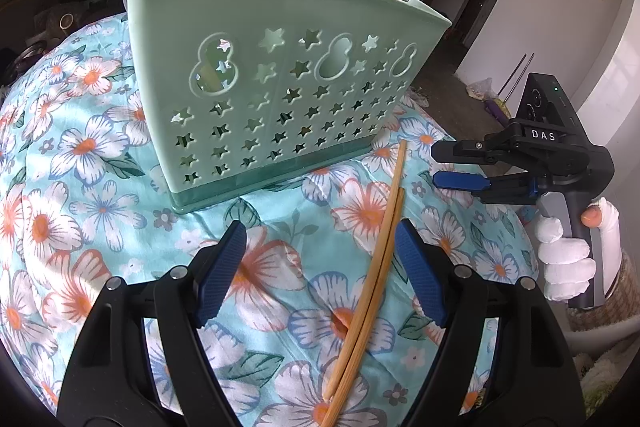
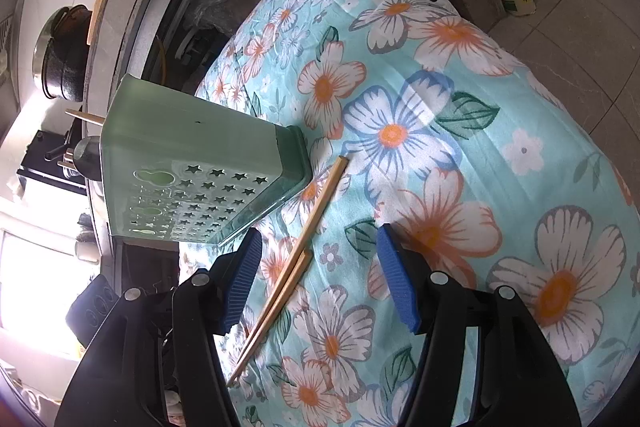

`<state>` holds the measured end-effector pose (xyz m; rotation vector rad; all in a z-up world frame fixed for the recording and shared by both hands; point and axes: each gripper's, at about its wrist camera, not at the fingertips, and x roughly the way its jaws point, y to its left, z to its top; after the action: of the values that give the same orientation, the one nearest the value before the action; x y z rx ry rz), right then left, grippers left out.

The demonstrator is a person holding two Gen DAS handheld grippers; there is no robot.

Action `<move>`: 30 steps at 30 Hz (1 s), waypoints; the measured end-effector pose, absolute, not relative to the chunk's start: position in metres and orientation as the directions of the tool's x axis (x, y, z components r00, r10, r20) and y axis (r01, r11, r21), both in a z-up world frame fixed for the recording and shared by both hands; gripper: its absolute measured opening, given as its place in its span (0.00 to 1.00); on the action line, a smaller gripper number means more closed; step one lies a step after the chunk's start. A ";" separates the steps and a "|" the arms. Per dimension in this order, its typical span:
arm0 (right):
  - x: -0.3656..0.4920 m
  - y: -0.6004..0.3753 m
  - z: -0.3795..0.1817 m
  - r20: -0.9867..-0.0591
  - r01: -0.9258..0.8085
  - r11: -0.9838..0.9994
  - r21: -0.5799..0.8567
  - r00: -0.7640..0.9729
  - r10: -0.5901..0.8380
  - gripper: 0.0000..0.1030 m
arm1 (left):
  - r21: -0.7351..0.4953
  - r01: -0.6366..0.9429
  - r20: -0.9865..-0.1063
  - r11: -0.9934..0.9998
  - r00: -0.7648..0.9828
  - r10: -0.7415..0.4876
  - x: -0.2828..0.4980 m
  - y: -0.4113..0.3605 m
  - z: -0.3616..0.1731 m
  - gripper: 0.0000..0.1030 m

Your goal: Organize utensils

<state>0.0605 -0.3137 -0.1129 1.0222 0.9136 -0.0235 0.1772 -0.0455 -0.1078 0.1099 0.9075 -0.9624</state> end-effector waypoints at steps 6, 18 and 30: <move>0.060 -0.313 -0.114 -0.663 0.415 0.553 0.722 0.644 0.382 0.57 | -0.313 0.810 -0.688 0.496 0.166 -0.706 0.160 -0.052 -0.102 0.71; 0.060 -0.312 -0.114 -0.663 0.416 0.552 0.723 0.643 0.383 0.57 | -0.071 0.946 -0.762 0.317 0.153 -0.629 0.098 -0.093 -0.117 0.48; 0.059 -0.314 -0.114 -0.664 0.419 0.550 0.723 0.643 0.382 0.57 | -0.115 0.928 -0.774 0.355 0.140 -0.617 0.118 -0.094 -0.129 0.42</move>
<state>0.0585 -0.3144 -0.1140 1.0276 0.9151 -0.0255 0.1176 -0.0944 -0.1290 0.4444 0.8484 -1.1704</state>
